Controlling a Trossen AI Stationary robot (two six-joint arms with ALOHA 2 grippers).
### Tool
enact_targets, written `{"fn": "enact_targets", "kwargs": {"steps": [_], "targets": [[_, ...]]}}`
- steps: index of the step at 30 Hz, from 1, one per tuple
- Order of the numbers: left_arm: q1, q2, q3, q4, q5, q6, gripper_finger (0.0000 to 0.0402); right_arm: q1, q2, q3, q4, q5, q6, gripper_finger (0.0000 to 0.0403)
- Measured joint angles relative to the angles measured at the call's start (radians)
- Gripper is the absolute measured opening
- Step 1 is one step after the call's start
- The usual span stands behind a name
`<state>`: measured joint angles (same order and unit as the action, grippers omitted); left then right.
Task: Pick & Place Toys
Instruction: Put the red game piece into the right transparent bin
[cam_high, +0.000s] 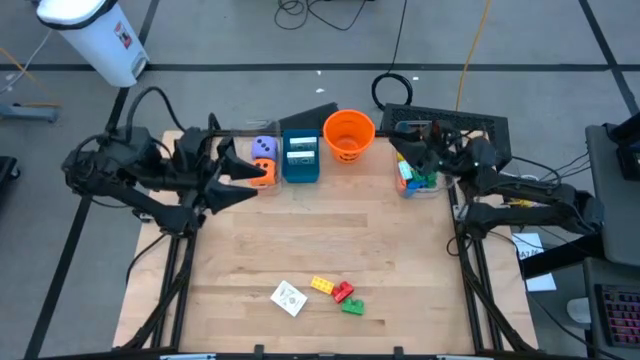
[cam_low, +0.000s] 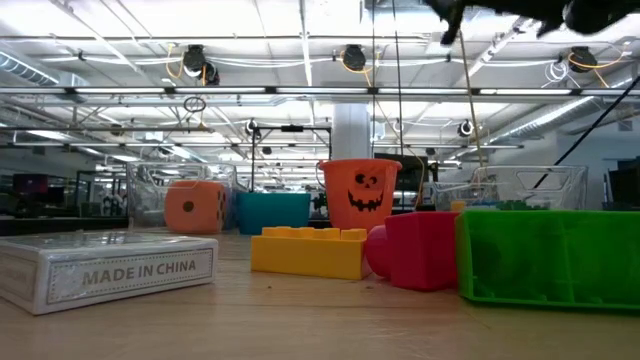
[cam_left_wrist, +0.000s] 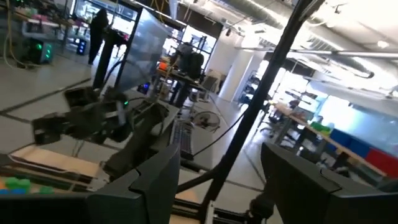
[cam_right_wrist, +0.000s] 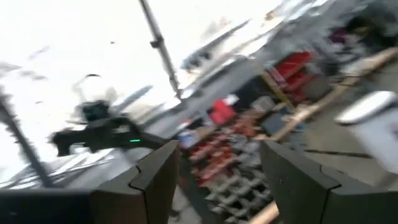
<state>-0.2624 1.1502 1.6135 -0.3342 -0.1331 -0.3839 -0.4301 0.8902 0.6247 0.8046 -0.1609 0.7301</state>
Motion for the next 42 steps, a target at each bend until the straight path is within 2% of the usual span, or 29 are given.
{"fn": "enact_targets", "kwargs": {"steps": [3,6,11,15,19,23,26,30,33,35,39,42], "targets": [[0.006,-0.012,0.0,-0.028,-0.006,0.032,0.0234,0.065,0.0,0.089,-0.09,-0.058,-0.04,0.0211],[0.023,-0.018,0.0,-0.049,-0.01,0.039,0.0234,0.168,0.001,0.189,-0.254,-0.045,-0.113,0.0209],[0.045,-0.037,0.0,-0.135,-0.01,0.042,0.0234,0.376,0.068,0.359,-0.442,0.095,-0.263,0.0207],[0.047,-0.043,0.0,-0.179,-0.004,0.036,0.0234,0.534,0.172,0.472,-0.517,0.228,-0.358,0.0207],[0.046,-0.051,0.0,-0.219,0.056,0.021,0.0234,0.648,0.292,0.547,-0.53,0.332,-0.414,0.0207],[0.034,-0.064,0.0,-0.249,0.142,-0.011,0.0234,0.687,0.396,0.551,-0.47,0.346,-0.43,0.0207],[0.005,-0.067,0.0,-0.268,0.188,-0.018,0.0234,0.694,0.47,0.546,-0.412,0.346,-0.375,0.0207],[-0.049,-0.073,0.0,-0.284,0.22,-0.018,0.0234,0.694,0.572,0.545,-0.309,0.343,-0.257,0.0208],[-0.093,-0.073,0.0,-0.304,0.221,-0.014,0.0234,0.708,0.643,0.554,-0.243,0.319,-0.245,0.0208],[-0.124,-0.072,0.0,-0.324,0.22,-0.014,0.0234,0.732,0.688,0.599,-0.305,0.321,-0.256,0.0208],[-0.179,-0.072,0.0,-0.348,0.213,-0.013,0.0234,0.779,0.776,0.735,-0.577,0.32,-0.328,0.0208],[-0.206,-0.072,0.0,-0.355,0.207,-0.013,0.0234,0.8,0.833,0.812,-0.696,0.329,-0.373,0.0208]]}}
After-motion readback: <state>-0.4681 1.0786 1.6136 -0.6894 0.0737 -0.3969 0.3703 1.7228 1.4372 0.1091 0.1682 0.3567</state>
